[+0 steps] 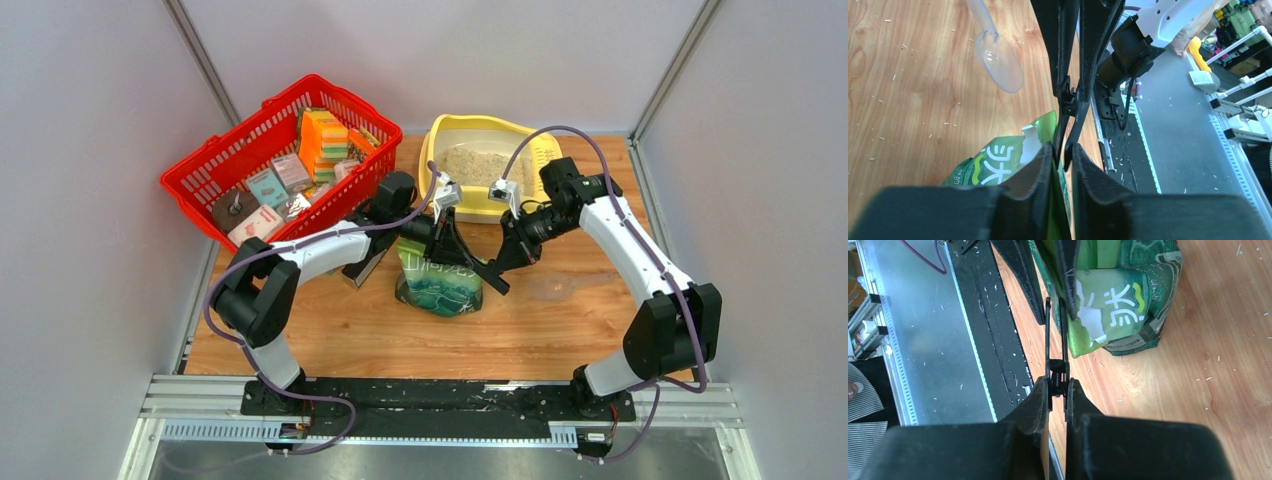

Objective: Fill the litter box with clean litter

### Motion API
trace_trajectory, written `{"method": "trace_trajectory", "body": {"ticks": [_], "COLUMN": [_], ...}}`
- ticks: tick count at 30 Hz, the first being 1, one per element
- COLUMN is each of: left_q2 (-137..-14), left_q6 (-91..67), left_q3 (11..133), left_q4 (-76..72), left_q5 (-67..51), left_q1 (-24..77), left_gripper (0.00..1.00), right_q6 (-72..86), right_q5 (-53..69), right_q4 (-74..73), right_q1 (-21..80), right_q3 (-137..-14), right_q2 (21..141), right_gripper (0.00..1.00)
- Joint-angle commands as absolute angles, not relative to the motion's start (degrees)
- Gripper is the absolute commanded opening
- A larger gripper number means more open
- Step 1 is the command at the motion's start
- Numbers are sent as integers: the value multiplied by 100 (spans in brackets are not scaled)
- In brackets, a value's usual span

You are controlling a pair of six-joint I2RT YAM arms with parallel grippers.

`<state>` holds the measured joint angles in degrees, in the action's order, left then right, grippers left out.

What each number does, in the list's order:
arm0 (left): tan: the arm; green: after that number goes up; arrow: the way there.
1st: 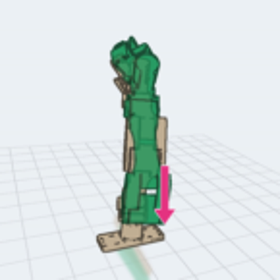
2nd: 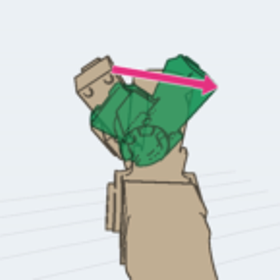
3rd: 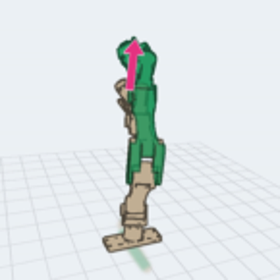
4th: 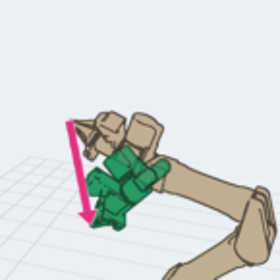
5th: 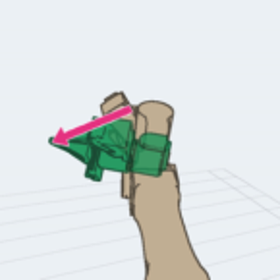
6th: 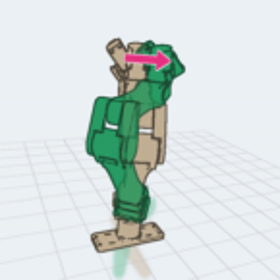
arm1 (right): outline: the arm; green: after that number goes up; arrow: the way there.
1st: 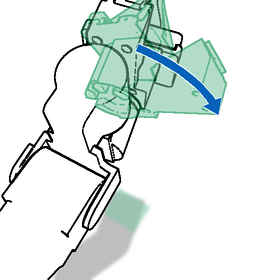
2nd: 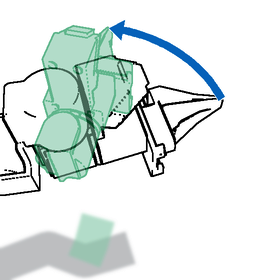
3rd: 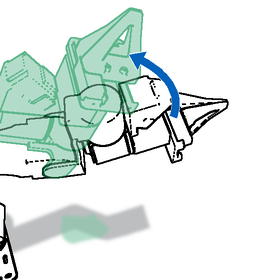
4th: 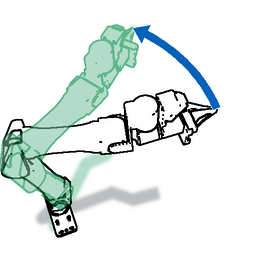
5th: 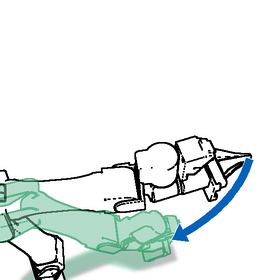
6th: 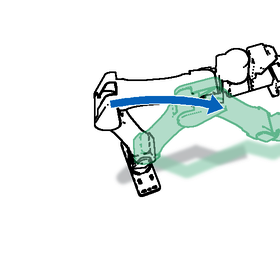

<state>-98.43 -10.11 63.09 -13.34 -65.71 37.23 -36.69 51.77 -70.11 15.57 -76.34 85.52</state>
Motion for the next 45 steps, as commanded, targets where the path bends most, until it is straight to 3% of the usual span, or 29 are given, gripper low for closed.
{"method": "trace_trajectory", "body": {"ticks": [1, 10, 18, 38, 41, 45], "left_q2": [-9888, -9712, -9738, -9712, -9747, -9616], "left_q6": [-651, 1555, 1284, 958, 827, 861], "left_q3": [6530, 6864, 6785, 6794, 6838, 6926], "left_q4": [-889, 1432, 950, 598, 536, 685], "left_q5": [-6539, -6662, -6539, -6618, -6540, -6521], "left_q1": [3692, 3437, 3437, 3542, 3533, 3516], "left_gripper": [39, 43, 31, 18, 23, 42], "right_q6": [-3831, -4772, -5766, -5661, -5643, -5581], "right_q5": [5159, 4905, 3941, 2391, 2330, 2233], "right_q4": [-7118, -8464, -8554, -7506, -7471, -7497], "right_q1": [1574, 1450, 1889, 2786, 2909, 3102], "right_q3": [-8119, -9210, -9054, -8446, -8473, -8613], "right_q2": [8508, 8420, 8061, 7972, 8024, 8095], "right_gripper": [0, 0, 0, 0, 0, 0]}}
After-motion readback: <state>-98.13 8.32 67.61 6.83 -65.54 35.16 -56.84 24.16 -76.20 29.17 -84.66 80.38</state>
